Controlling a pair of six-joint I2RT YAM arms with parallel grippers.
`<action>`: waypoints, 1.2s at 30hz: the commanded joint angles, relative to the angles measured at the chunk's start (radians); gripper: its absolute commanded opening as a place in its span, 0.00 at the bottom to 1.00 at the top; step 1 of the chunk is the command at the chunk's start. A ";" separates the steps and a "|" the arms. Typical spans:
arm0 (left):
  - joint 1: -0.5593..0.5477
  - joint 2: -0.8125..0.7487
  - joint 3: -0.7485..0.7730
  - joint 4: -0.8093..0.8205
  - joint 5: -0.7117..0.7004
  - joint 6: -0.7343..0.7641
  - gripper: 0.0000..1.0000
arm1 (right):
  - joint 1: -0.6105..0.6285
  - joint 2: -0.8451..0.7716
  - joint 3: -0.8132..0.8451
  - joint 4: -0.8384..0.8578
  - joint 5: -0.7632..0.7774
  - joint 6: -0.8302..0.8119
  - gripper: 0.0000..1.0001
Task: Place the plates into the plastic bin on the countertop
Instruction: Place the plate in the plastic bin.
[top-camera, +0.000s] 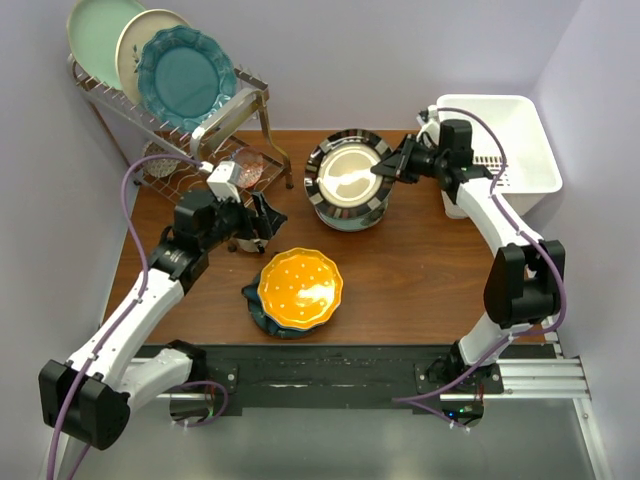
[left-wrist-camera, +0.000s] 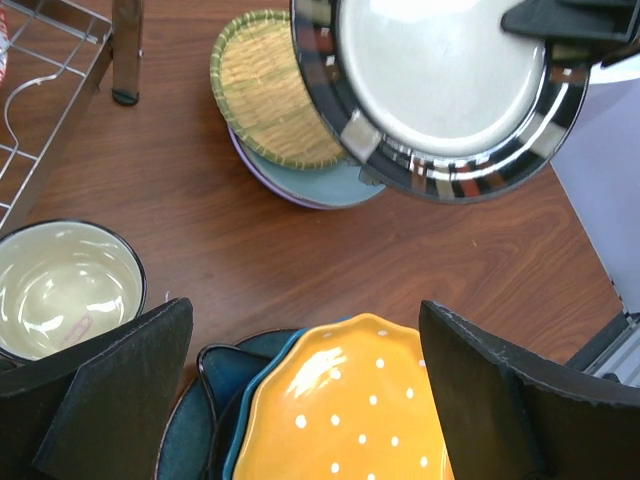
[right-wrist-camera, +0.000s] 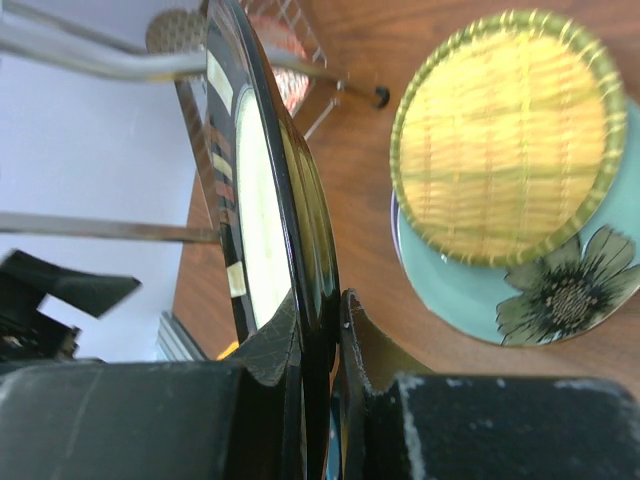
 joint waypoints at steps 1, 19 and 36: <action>0.003 0.000 -0.019 0.019 0.038 0.024 1.00 | -0.026 -0.015 0.106 0.128 -0.050 0.080 0.00; 0.003 -0.047 -0.046 -0.014 0.031 0.053 1.00 | -0.133 -0.081 0.011 0.286 0.209 0.237 0.00; 0.004 -0.046 -0.063 -0.019 0.041 0.059 1.00 | -0.243 -0.090 -0.083 0.458 0.245 0.381 0.00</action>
